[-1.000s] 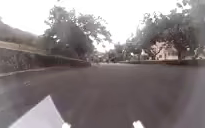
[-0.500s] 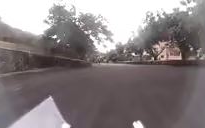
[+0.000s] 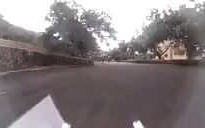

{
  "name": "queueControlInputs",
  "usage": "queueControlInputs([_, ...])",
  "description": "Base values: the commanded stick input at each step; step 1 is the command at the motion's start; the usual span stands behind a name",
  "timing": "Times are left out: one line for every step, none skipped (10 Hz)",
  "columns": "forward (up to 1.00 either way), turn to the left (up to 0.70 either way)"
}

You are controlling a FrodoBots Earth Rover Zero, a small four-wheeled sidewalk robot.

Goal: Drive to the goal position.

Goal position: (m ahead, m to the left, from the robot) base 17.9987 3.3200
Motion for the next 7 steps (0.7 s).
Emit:
queueControlInputs([1.0,-0.11])
queueControlInputs([1.0,-0.18])
queueControlInputs([1.0,-0.03])
queueControlInputs([1.0,-0.06])
queueControlInputs([1.0,-0.15])
queueControlInputs([1.0,-0.09])
queueControlInputs([1.0,-0.03])
